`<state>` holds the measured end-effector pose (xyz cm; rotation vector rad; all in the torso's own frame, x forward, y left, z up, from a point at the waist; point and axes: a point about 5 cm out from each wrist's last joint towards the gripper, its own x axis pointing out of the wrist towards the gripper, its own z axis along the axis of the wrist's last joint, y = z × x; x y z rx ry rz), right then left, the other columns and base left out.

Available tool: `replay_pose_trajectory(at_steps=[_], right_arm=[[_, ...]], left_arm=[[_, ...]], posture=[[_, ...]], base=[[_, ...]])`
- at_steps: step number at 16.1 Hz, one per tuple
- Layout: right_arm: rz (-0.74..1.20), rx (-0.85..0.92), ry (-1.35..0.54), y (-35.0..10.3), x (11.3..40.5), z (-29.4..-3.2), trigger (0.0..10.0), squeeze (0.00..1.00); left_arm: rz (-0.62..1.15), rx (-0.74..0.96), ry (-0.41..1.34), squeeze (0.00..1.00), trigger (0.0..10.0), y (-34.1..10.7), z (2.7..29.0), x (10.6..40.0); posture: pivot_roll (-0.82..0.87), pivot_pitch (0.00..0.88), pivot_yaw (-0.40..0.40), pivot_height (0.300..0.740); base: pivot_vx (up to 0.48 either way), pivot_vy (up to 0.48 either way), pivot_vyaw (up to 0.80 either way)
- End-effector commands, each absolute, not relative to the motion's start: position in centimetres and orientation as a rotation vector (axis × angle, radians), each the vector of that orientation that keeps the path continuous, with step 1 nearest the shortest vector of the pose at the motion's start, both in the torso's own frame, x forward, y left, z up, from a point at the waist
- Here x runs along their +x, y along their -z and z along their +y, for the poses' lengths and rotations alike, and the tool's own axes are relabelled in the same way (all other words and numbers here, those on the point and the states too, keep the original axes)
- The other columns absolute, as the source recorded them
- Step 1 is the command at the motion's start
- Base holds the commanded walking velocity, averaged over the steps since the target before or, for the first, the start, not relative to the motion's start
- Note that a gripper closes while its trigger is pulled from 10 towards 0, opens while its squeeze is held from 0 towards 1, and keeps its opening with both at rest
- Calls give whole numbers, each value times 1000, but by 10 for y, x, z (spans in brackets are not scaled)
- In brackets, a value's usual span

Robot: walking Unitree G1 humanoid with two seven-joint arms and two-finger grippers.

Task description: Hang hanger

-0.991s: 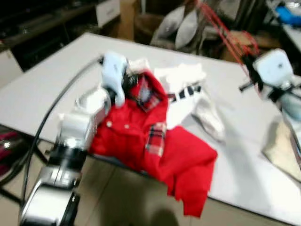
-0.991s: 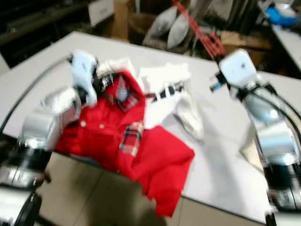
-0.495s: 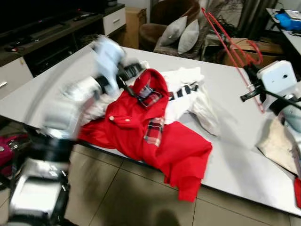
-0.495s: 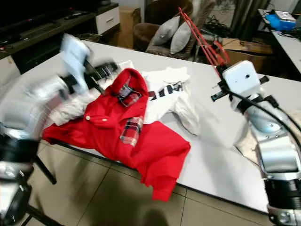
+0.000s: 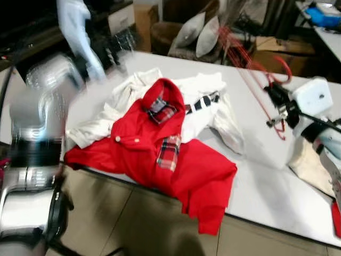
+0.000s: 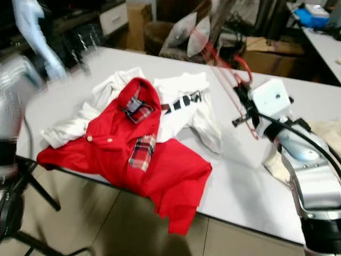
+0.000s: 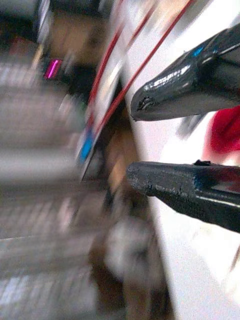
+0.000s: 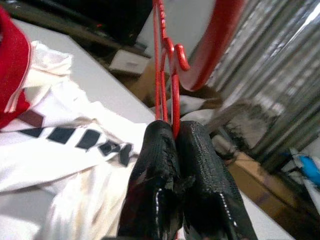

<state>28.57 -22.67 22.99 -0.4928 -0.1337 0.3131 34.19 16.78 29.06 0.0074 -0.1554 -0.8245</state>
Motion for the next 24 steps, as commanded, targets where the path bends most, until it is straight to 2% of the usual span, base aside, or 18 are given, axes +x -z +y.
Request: replay_pose_trajectory(at_steps=[1, 2, 4, 7, 10, 13, 16, 19, 23, 24], right_arm=[[-139, -495, -320, -235, 282, -231, 10000, 0], [-127, -501, -310, -235, 281, -235, 10000, 0], [-123, -503, -312, -236, 281, -235, 10000, 0], [-106, -518, -347, -236, 280, -232, 10000, 0], [-100, -521, -349, -235, 280, -232, 10000, 0], [-90, -531, -341, -235, 279, -235, 10000, 0], [-87, -535, -332, -235, 278, -237, 10000, 0], [-85, -536, -333, -235, 279, -236, 10000, 0], [-87, -536, -337, -235, 278, -235, 10000, 0], [-96, -525, -338, -236, 277, -235, 10000, 0]], left_arm=[[-135, 54, 1032, 0, 10000, -291, 154, 321], [20, 135, 1285, 0, 10000, -262, 137, 294], [172, 211, 1403, 0, 10000, -230, 125, 281], [348, 312, 1437, 0, 10000, -175, 106, 281], [380, 376, 1403, 0, 10000, -155, 91, 286], [420, 581, 1239, 0, 10000, -131, 84, 309], [383, 763, 1069, 0, 10000, -124, 91, 333], [227, 814, 858, 0, 10000, -138, 87, 359], [70, 645, 837, 0, 10000, -162, 81, 366], [37, 518, 869, 0, 10000, -170, 79, 363]], posture=[[71, 0, 37, 740], [77, 0, 32, 740], [77, 0, 32, 740], [70, 0, 34, 740], [65, 0, 35, 740], [58, 0, 40, 740], [54, 0, 43, 740], [53, 0, 41, 740], [48, 0, 43, 740], [43, 0, 45, 740]], base=[[0, 0, 0], [0, 0, 0], [0, 0, 0], [0, 0, 0], [0, 0, 0], [0, 0, 0], [0, 0, 0], [0, 0, 0], [0, 0, 0], [0, 0, 0]])
